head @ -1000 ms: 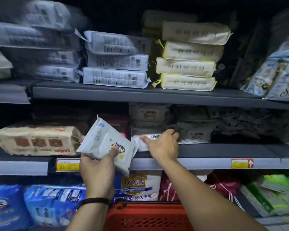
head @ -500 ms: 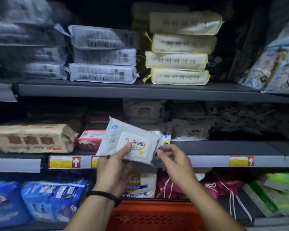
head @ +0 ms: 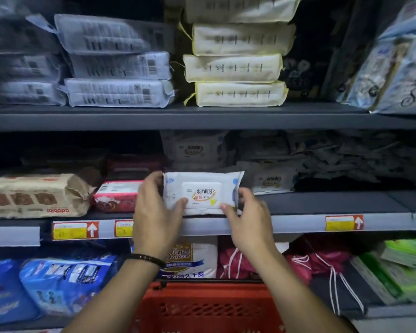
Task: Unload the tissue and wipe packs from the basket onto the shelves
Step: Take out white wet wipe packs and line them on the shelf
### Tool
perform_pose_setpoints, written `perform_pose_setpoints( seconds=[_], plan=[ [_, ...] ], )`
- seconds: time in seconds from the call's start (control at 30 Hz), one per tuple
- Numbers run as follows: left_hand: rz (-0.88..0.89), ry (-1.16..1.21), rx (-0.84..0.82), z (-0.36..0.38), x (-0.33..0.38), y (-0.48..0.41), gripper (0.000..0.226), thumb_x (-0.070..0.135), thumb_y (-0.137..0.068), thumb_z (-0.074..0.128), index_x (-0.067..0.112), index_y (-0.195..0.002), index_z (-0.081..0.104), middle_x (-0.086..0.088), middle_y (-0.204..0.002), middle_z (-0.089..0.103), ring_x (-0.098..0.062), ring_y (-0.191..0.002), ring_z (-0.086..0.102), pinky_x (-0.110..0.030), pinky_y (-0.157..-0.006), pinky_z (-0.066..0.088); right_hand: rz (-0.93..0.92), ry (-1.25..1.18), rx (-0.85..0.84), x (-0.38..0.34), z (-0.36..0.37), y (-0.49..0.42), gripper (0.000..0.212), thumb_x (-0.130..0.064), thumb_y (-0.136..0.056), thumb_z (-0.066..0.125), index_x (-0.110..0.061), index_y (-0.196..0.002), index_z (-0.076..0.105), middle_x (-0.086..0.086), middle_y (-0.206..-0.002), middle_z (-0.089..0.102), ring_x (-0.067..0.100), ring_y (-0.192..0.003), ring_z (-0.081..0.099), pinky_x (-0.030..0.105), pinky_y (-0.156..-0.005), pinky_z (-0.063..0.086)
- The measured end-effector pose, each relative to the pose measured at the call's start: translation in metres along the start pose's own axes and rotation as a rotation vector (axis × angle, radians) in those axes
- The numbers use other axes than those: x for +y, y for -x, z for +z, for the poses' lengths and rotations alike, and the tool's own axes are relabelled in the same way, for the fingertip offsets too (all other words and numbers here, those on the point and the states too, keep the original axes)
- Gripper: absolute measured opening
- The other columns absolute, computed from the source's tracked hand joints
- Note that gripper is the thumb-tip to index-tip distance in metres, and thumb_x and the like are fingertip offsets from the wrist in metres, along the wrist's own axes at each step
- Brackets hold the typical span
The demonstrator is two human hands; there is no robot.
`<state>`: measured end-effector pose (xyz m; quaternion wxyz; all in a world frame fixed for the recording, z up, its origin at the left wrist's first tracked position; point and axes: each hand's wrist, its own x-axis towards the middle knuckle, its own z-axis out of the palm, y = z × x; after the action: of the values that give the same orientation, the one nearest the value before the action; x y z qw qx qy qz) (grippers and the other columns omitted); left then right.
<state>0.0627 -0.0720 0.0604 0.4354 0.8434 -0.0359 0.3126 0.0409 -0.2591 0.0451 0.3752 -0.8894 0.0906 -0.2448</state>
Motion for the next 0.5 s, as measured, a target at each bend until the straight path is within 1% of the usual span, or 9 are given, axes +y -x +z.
perform_pose_setpoints(
  seconds=[0.07, 0.13, 0.2, 0.23, 0.27, 0.33, 0.4, 0.47, 0.5],
  plan=[
    [0.154, -0.189, 0.058, 0.003, -0.001, 0.004, 0.067, 0.019, -0.082, 0.087, 0.017, -0.139, 0.052, -0.011, -0.137, 0.052, -0.031, -0.122, 0.052, -0.043, -0.102, 0.048, 0.000, 0.089, 0.025, 0.001, 0.004, -0.002, 0.031, -0.043, -0.094, 0.073, -0.024, -0.117, 0.063, 0.002, -0.114, 0.071, 0.029, -0.110, 0.060, 0.046, -0.092, 0.050],
    [0.348, -0.390, 0.111, 0.006, -0.004, 0.008, 0.051, 0.020, -0.084, 0.083, 0.017, -0.132, 0.064, -0.015, -0.129, 0.053, -0.036, -0.111, 0.051, -0.047, -0.094, 0.050, 0.012, 0.118, 0.053, 0.000, 0.004, -0.001, 0.037, -0.046, -0.094, 0.073, -0.024, -0.123, 0.063, 0.004, -0.120, 0.069, 0.030, -0.115, 0.059, 0.047, -0.097, 0.048],
    [0.423, -0.385, 0.046, 0.009, -0.011, 0.013, 0.040, 0.014, -0.088, 0.079, 0.020, -0.127, 0.070, -0.011, -0.121, 0.056, -0.032, -0.102, 0.051, -0.047, -0.080, 0.054, 0.020, 0.138, 0.072, 0.000, 0.006, 0.000, 0.044, -0.048, -0.094, 0.073, -0.025, -0.130, 0.062, 0.004, -0.121, 0.067, 0.031, -0.117, 0.058, 0.048, -0.099, 0.047],
    [0.429, -0.368, -0.001, 0.011, -0.015, 0.016, 0.042, 0.012, -0.089, 0.077, 0.021, -0.129, 0.069, -0.009, -0.120, 0.056, -0.029, -0.101, 0.052, -0.047, -0.077, 0.055, 0.026, 0.137, 0.086, -0.001, 0.008, 0.001, 0.047, -0.047, -0.093, 0.074, -0.026, -0.133, 0.062, 0.004, -0.121, 0.066, 0.030, -0.117, 0.058, 0.048, -0.099, 0.047],
    [0.421, -0.359, -0.048, 0.011, -0.017, 0.021, 0.046, 0.011, -0.090, 0.075, 0.022, -0.134, 0.067, -0.008, -0.123, 0.055, -0.028, -0.102, 0.053, -0.046, -0.078, 0.056, 0.028, 0.116, 0.110, -0.001, 0.009, 0.002, 0.051, -0.045, -0.091, 0.076, -0.025, -0.135, 0.060, 0.003, -0.122, 0.065, 0.029, -0.117, 0.058, 0.048, -0.099, 0.048],
    [0.403, -0.373, -0.126, 0.013, -0.018, 0.033, 0.054, 0.017, -0.092, 0.071, 0.024, -0.145, 0.060, -0.012, -0.136, 0.053, -0.030, -0.113, 0.054, -0.047, -0.090, 0.055, 0.015, 0.018, 0.184, -0.004, 0.010, 0.006, 0.056, -0.035, -0.088, 0.083, -0.023, -0.137, 0.058, 0.000, -0.123, 0.064, 0.024, -0.113, 0.061, 0.045, -0.099, 0.051],
    [0.364, -0.432, -0.194, 0.018, -0.018, 0.046, 0.064, 0.029, -0.095, 0.068, 0.030, -0.156, 0.048, -0.019, -0.151, 0.045, -0.036, -0.130, 0.050, -0.050, -0.106, 0.051, -0.090, -0.055, 0.232, -0.001, 0.014, 0.014, 0.051, -0.019, -0.086, 0.085, -0.019, -0.132, 0.062, -0.001, -0.121, 0.065, 0.022, -0.107, 0.065, 0.037, -0.097, 0.052],
    [0.341, -0.495, -0.243, 0.025, -0.018, 0.055, 0.078, 0.038, -0.094, 0.066, 0.032, -0.164, 0.032, -0.025, -0.163, 0.032, -0.040, -0.148, 0.038, -0.053, -0.122, 0.037, -0.228, 0.028, 0.245, 0.008, 0.021, 0.023, 0.044, -0.007, -0.085, 0.083, -0.015, -0.127, 0.071, 0.004, -0.121, 0.068, 0.027, -0.107, 0.069, 0.033, -0.099, 0.049],
    [0.332, -0.512, -0.267, 0.029, -0.018, 0.058, 0.082, 0.042, -0.094, 0.063, 0.032, -0.166, 0.025, -0.027, -0.168, 0.024, -0.040, -0.154, 0.030, -0.053, -0.127, 0.029, -0.267, 0.082, 0.234, 0.012, 0.026, 0.027, 0.044, -0.006, -0.084, 0.083, -0.013, -0.127, 0.074, 0.008, -0.124, 0.070, 0.031, -0.110, 0.070, 0.035, -0.102, 0.049]
  ],
)
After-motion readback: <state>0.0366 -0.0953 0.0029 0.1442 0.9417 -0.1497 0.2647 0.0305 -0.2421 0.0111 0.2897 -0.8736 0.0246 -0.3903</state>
